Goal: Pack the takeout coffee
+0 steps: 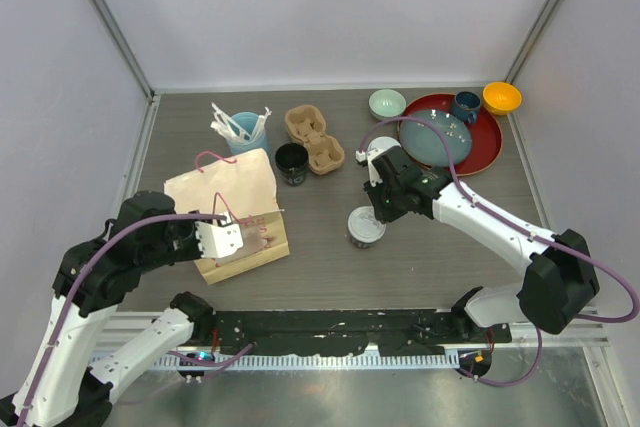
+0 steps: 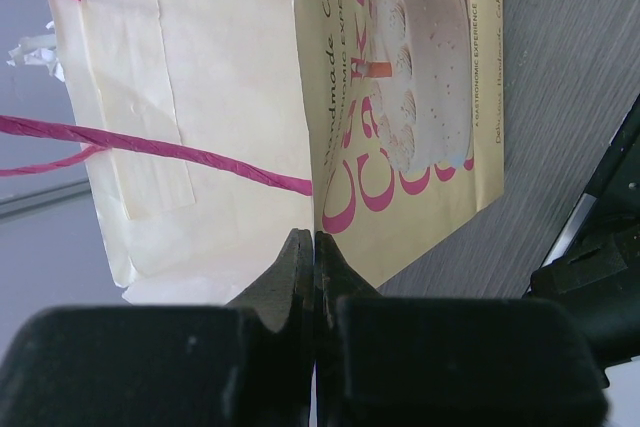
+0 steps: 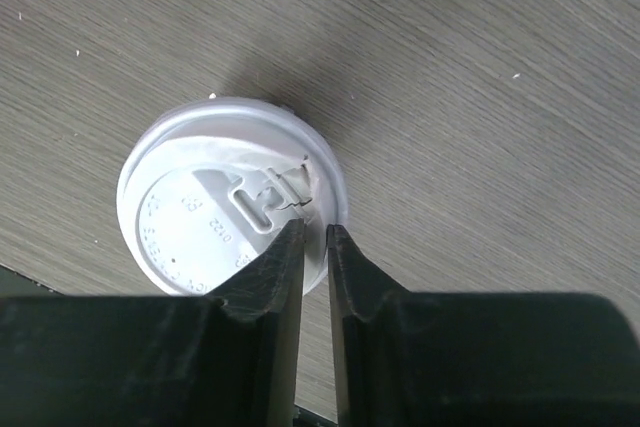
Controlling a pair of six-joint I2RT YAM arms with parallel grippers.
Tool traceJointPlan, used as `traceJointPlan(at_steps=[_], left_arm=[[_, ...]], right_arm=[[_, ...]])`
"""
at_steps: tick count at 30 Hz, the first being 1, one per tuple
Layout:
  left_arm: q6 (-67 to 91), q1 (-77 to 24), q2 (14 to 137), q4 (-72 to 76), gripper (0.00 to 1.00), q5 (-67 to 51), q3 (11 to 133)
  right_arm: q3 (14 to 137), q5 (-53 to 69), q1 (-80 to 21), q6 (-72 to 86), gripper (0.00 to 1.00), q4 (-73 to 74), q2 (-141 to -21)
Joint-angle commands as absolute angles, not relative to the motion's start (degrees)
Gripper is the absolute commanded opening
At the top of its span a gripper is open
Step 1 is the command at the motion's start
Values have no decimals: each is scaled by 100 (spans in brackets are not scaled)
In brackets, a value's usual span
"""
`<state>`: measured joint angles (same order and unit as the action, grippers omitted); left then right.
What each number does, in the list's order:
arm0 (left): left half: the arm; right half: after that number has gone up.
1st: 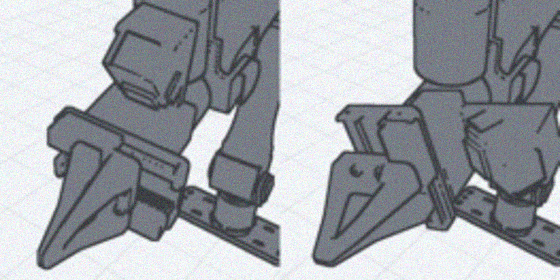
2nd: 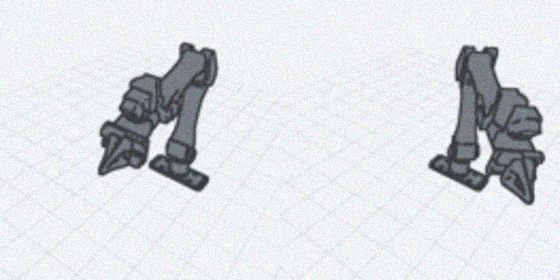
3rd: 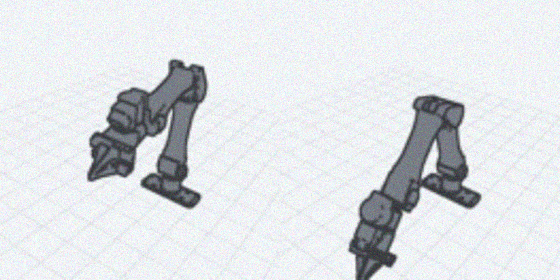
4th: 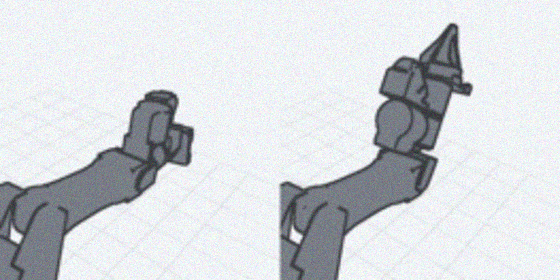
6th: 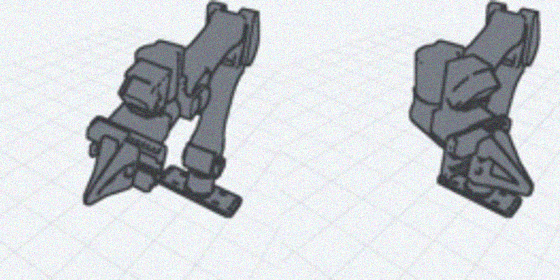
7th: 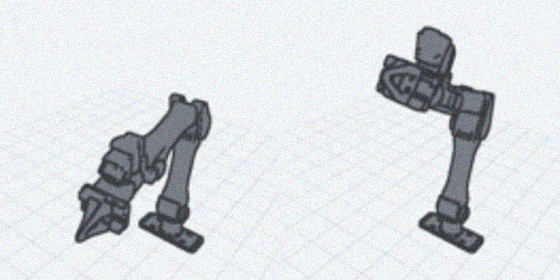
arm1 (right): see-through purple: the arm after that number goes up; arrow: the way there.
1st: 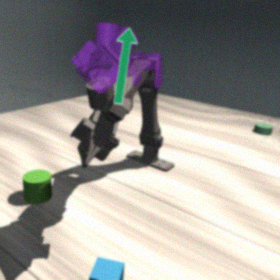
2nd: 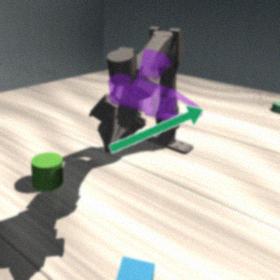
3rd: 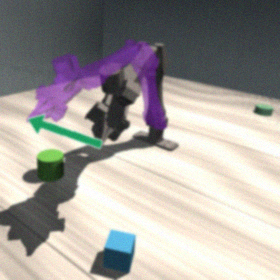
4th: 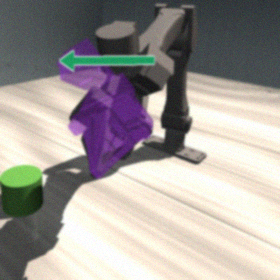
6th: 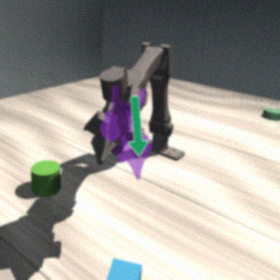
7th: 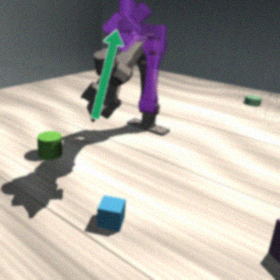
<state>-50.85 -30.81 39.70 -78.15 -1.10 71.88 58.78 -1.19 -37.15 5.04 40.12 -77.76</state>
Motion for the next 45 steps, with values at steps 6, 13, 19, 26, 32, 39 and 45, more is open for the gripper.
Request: traceJointPlan(at_steps=[6, 13, 19, 26, 32, 39, 45], left_arm=[[-5010, -3094, 3946, -8499, 0, -123, 7295], [-5010, -3094, 3946, -8508, 0, -141, 7339], [-5027, -3094, 3911, -8525, 0, -132, 7339], [-4913, -3085, 3885, -8420, 0, -255, 7330], [-4483, -3094, 3867, -8025, 0, -448, 7269], [-4193, -3094, 3867, -7796, 0, -782, 7286], [-4122, -3102, 3876, -7743, 0, -1002, 7295]], right_arm=[[5985, -360, -3744, 369, 5, 4034, -7708], [6003, -615, -3718, 290, 1, 4113, -7681], [6021, -922, -3402, 325, 1, 4271, -7691], [6038, -940, -2366, 281, 1, 4350, -7497], [6100, -993, -1716, 62, 1, 4342, -7567], [6144, -940, -1222, 114, 1, 4254, -7752], [6108, -932, -1046, 132, 2, 4122, -7831]])
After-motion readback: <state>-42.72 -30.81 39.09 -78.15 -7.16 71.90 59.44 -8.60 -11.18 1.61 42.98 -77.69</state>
